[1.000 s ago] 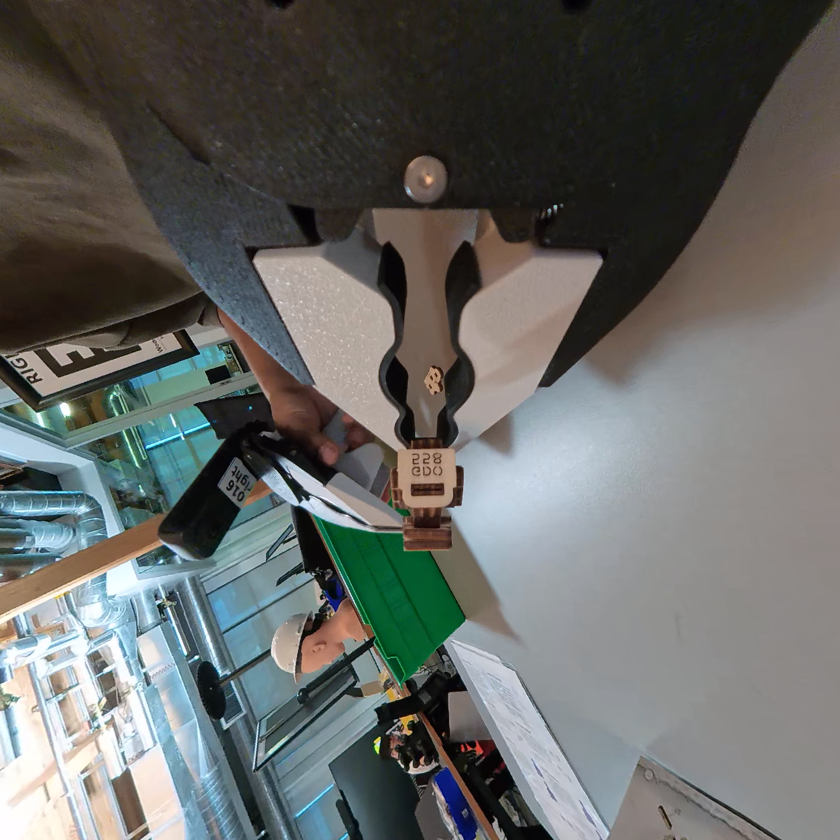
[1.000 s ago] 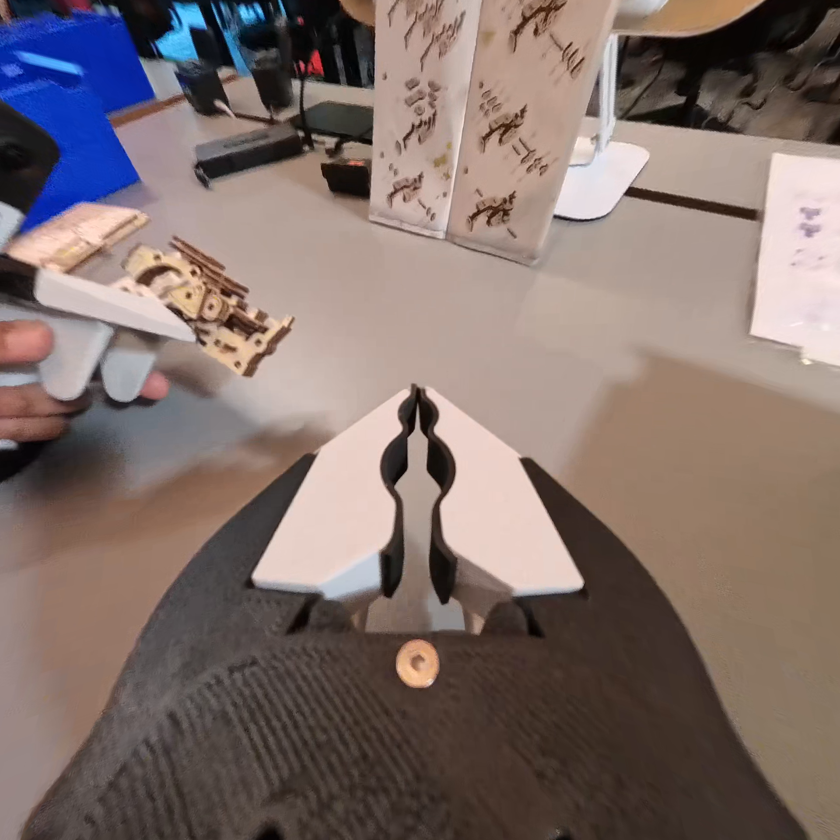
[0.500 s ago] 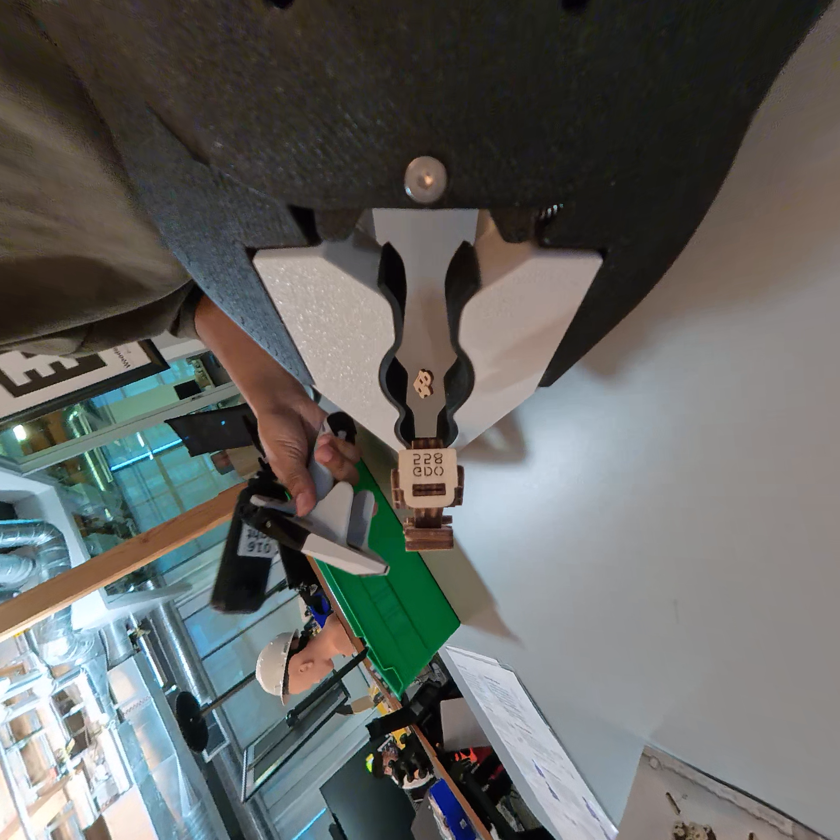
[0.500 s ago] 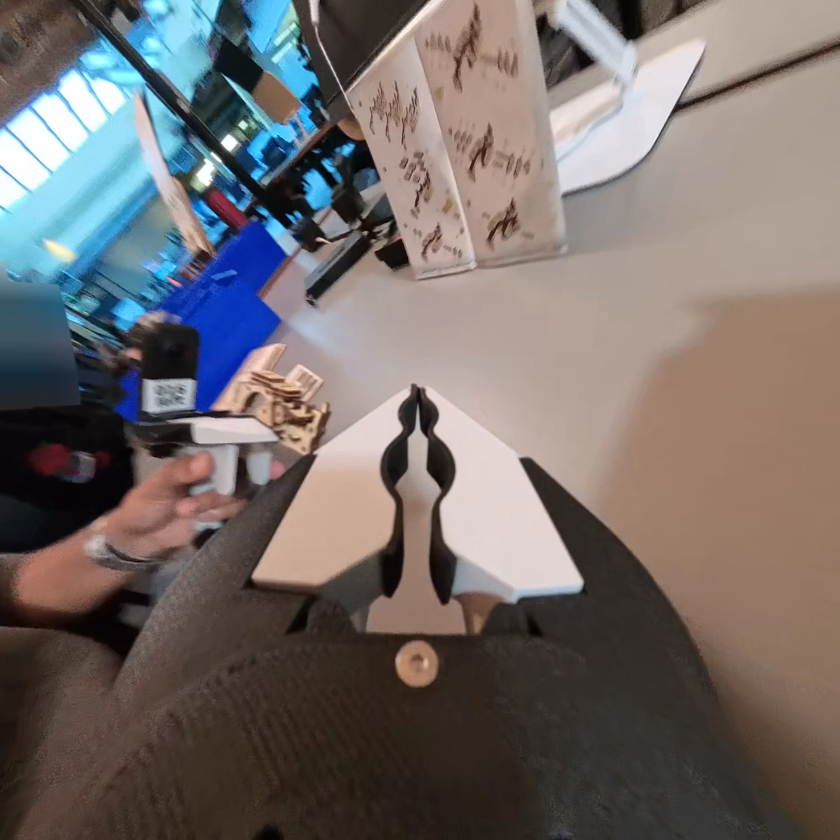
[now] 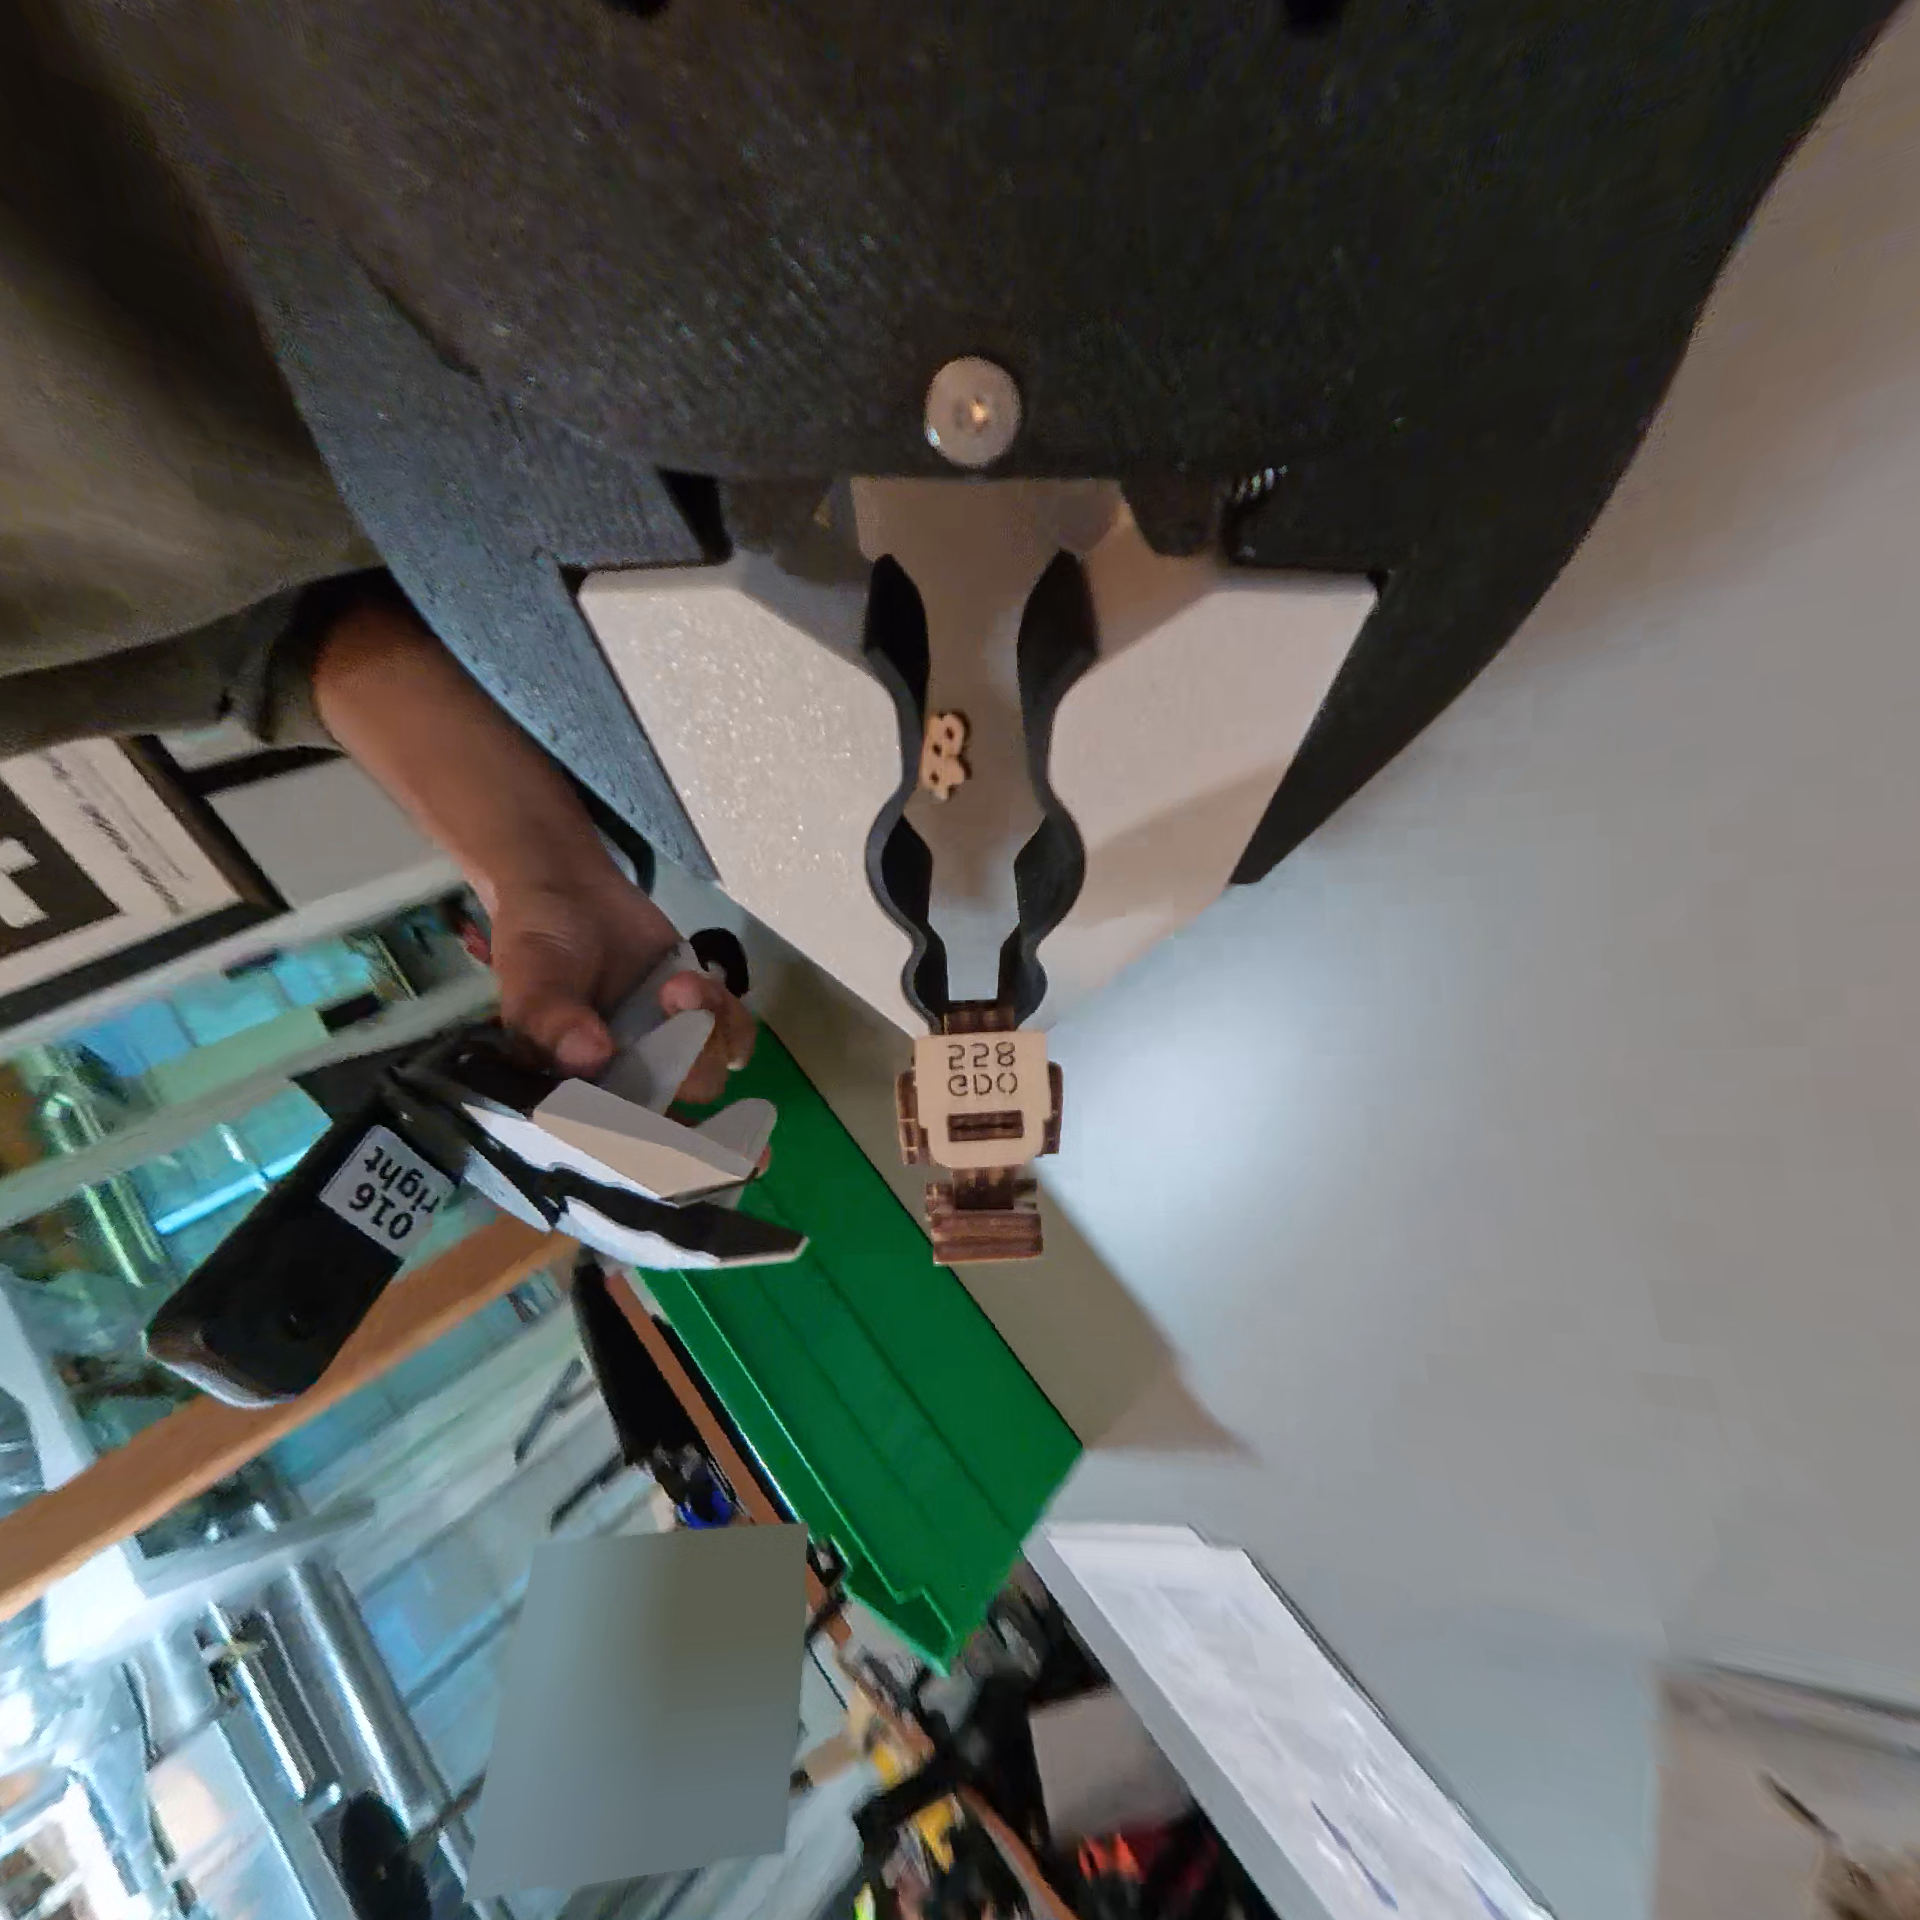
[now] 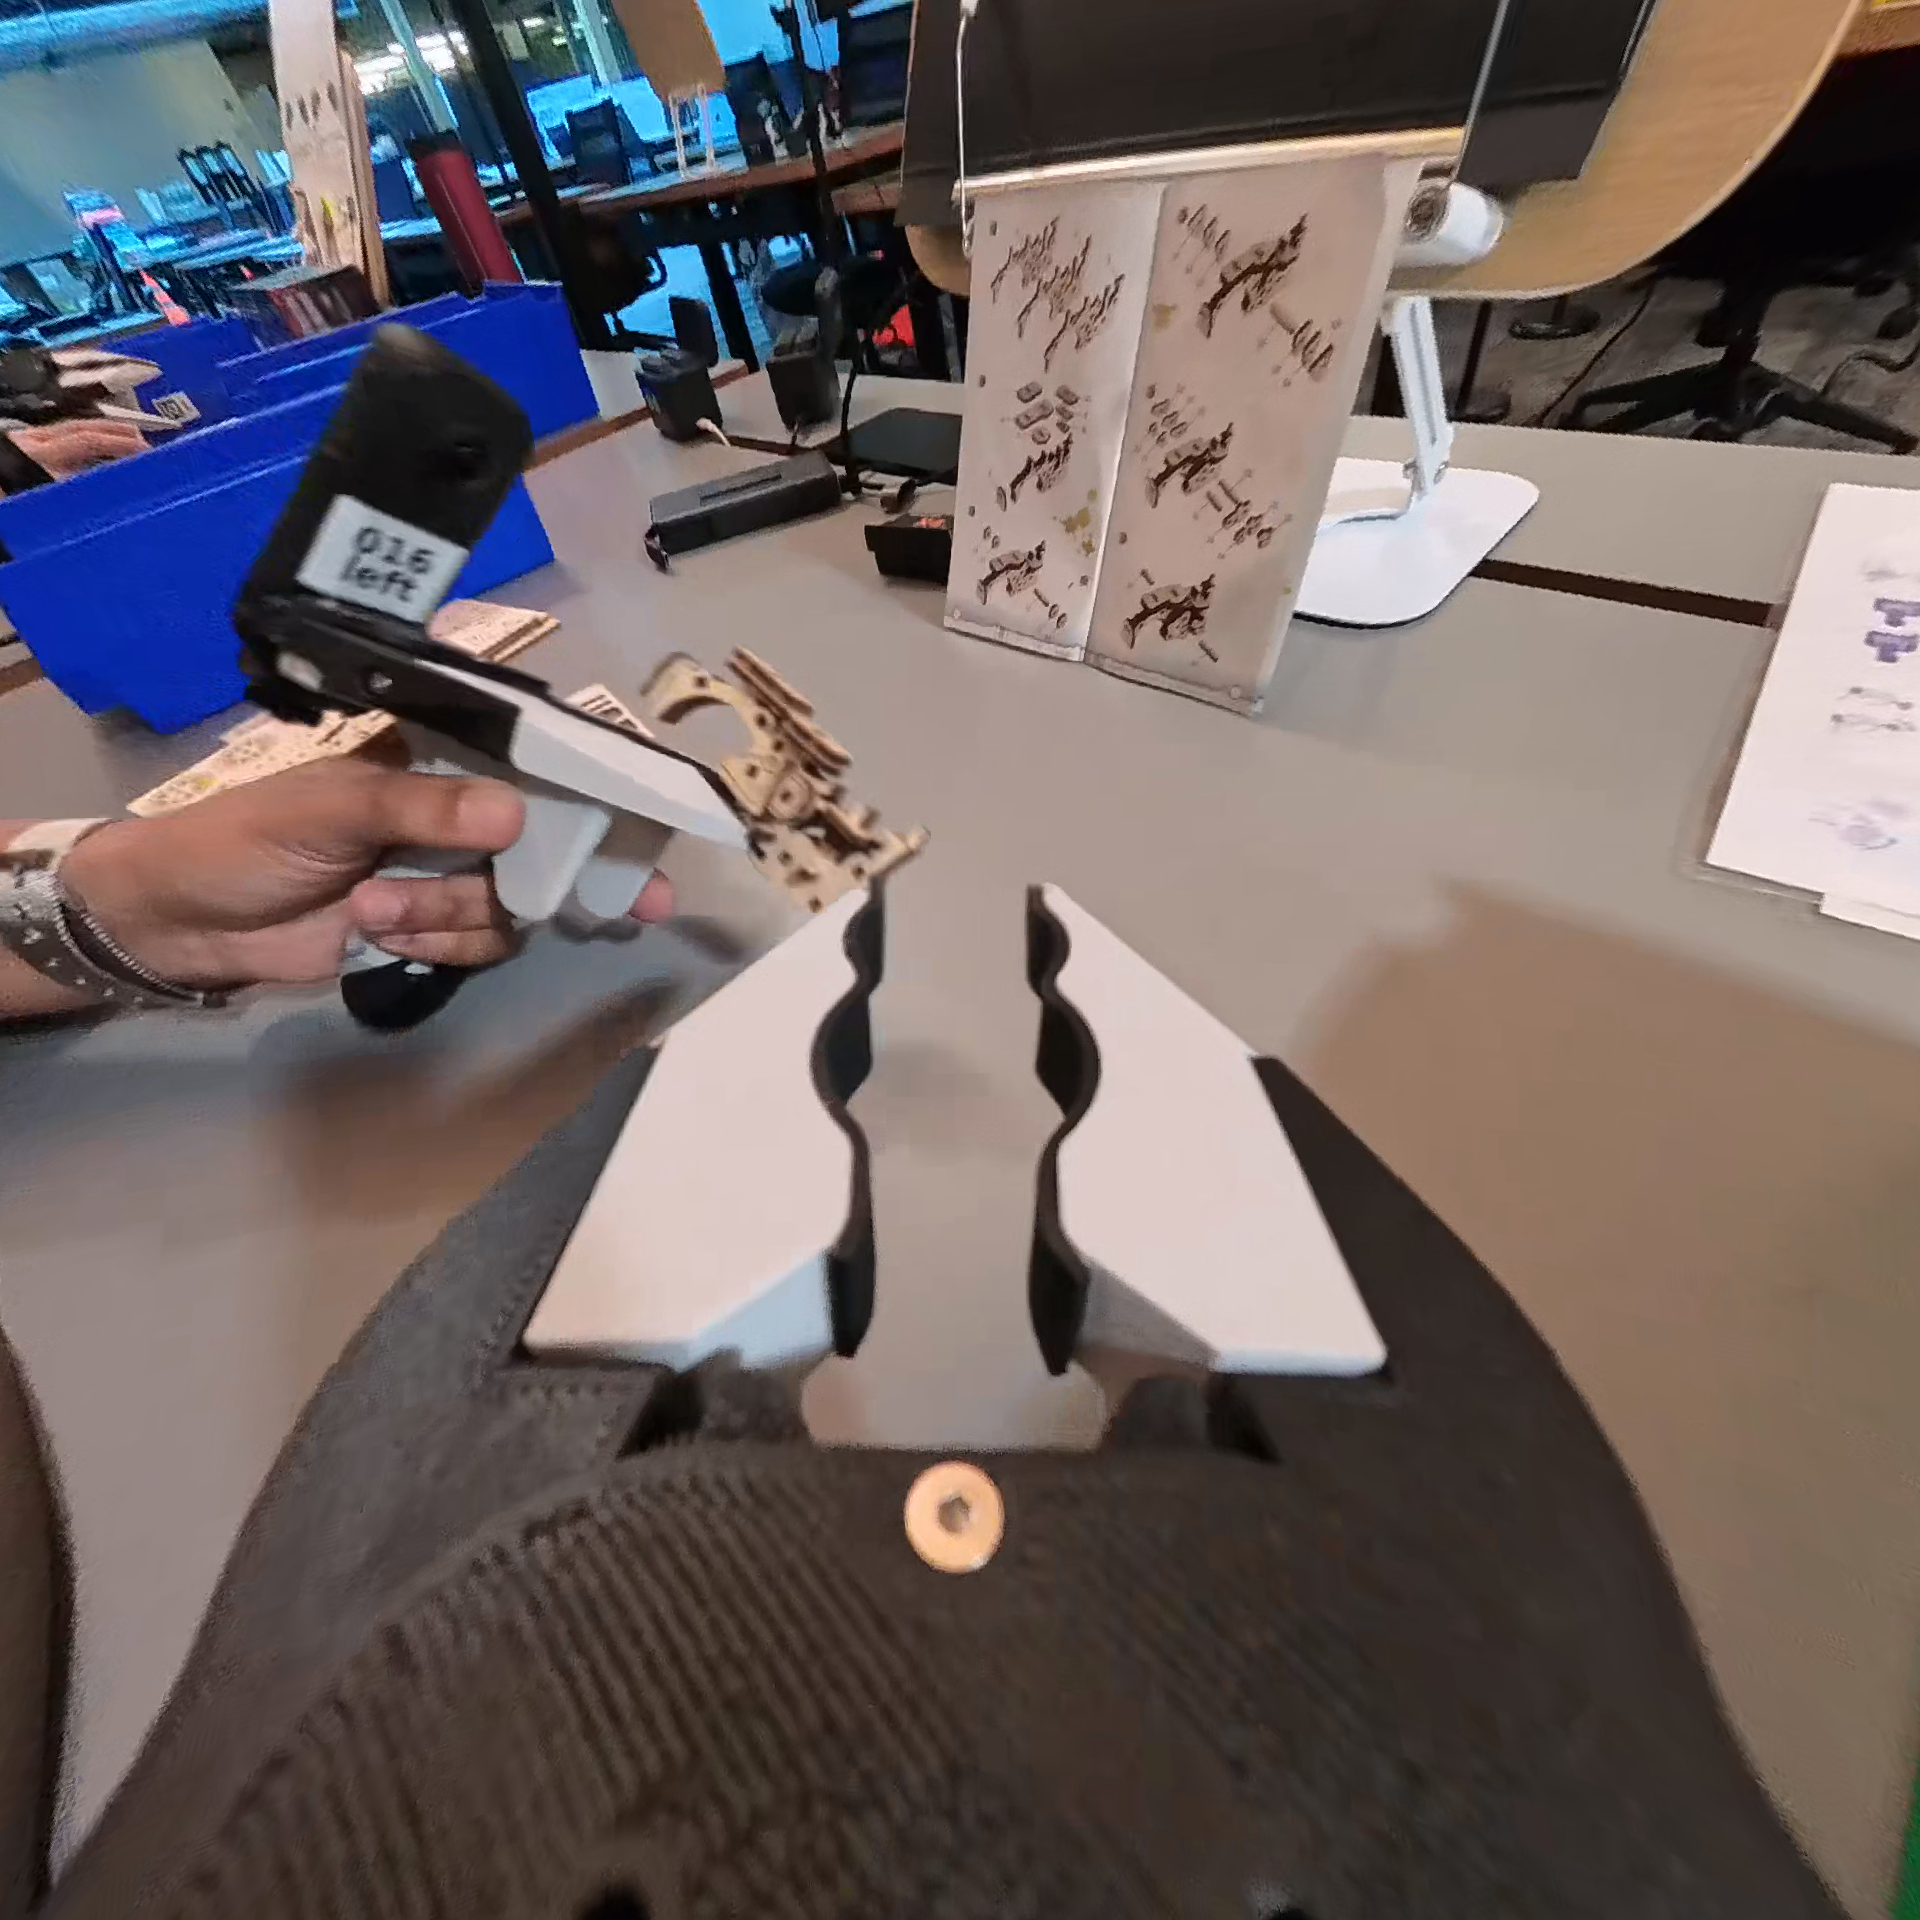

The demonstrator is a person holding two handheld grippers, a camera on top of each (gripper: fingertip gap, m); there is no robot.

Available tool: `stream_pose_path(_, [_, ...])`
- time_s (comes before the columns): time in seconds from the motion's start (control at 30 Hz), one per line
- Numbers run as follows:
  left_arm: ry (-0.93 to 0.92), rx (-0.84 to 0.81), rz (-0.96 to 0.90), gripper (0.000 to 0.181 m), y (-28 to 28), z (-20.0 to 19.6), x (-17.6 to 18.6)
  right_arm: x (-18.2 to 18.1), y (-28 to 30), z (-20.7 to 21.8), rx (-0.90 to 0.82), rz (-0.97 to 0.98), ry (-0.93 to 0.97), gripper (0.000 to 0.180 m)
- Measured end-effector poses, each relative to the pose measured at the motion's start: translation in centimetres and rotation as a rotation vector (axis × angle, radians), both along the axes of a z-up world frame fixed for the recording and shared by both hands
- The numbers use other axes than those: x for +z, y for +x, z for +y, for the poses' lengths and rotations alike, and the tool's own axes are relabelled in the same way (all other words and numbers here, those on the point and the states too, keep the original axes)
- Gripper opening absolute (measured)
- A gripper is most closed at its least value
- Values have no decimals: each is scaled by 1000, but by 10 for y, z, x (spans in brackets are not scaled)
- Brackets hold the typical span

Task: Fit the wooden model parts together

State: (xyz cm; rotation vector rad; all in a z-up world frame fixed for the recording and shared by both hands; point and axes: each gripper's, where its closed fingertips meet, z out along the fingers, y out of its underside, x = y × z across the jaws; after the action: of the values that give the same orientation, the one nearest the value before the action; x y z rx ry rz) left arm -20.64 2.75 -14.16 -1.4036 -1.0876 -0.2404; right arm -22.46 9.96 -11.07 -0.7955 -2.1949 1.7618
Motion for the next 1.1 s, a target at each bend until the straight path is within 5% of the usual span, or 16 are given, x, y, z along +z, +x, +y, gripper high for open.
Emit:
stream_pose_path(0.1, [-6,-13,33,6,-6,8,3,3,6,2,35,93,59,38])
stream_pose_path(0.17, [37,-57,-8,6,5,7,4,-4,15,-6,110,176,130,62])
stream_pose_path(0.43, [76,-77,-73,6,3,-19,-5,-60,71,-40,489,127,355,25])
stream_pose_path(0.77, [185,-71,-177,5,4,-22,-8,-93,80,-48,629,-65,449,30])
stream_pose_path(0.93, [207,-51,-191,6,-1,-26,-8,-84,78,-56,616,28,423,14])
stream_pose_path(1.1, [227,-48,-199,6,-1,-28,-7,-24,53,-73,519,98,145,14])
